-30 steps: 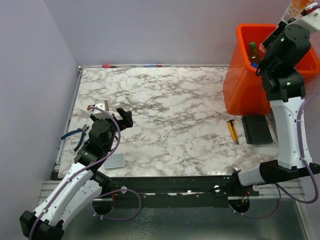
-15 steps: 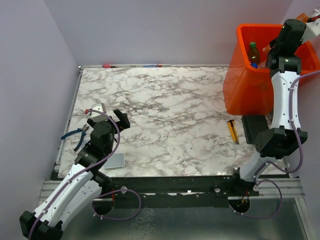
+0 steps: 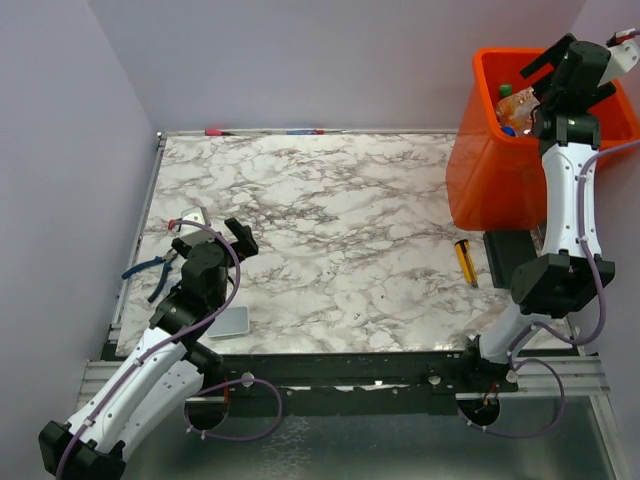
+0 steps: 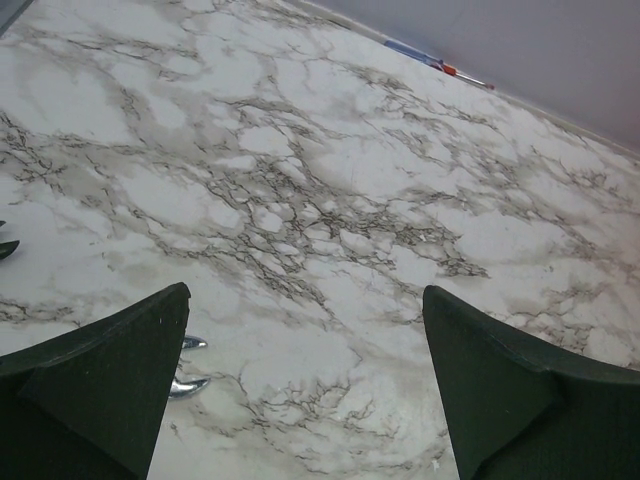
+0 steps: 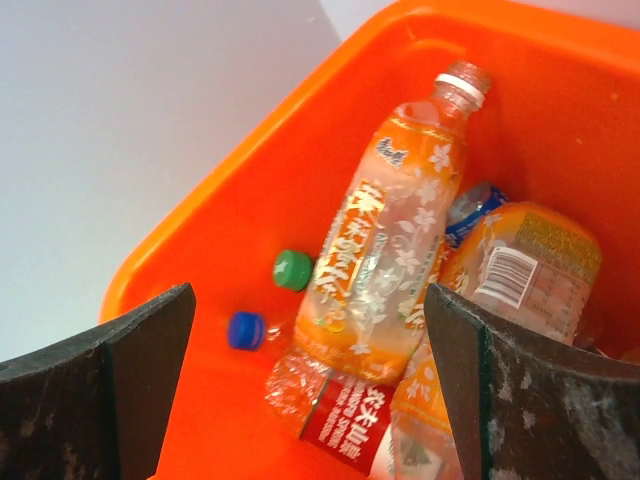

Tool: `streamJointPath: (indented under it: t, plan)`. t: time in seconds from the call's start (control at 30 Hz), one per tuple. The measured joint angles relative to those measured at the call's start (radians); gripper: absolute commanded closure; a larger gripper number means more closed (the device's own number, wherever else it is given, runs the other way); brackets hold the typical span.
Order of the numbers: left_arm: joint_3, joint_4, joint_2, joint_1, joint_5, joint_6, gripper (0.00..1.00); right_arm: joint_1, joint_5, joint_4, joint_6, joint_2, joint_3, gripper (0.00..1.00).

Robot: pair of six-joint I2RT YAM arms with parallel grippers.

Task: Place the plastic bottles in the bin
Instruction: Place the plastic bottle in the trash bin, then pick up the plastic bottle from the corner of the board.

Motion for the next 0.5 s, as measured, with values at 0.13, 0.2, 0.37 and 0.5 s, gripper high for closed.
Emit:
streamJointPath:
  t: [0.13, 0.2, 0.37, 0.5]
  plan:
    - [0.0, -0.006, 0.015, 0.0, -0.049, -0.002, 0.01, 0.033, -0.028, 0.041, 0.008, -0.096, -0.067, 0.0]
    - [0.001, -0.021, 0.027, 0.0, -0.08, -0.005, 0.01, 0.093, -0.03, 0.08, -0.006, -0.174, -0.114, 0.0]
    - [0.057, -0.141, 0.104, 0.0, -0.213, -0.043, 0.01, 0.36, -0.132, 0.198, -0.028, -0.433, -0.355, 0.01]
    - [0.185, -0.321, 0.226, 0.0, -0.315, -0.094, 0.01, 0.524, -0.229, 0.285, -0.035, -0.587, -0.626, 0.0]
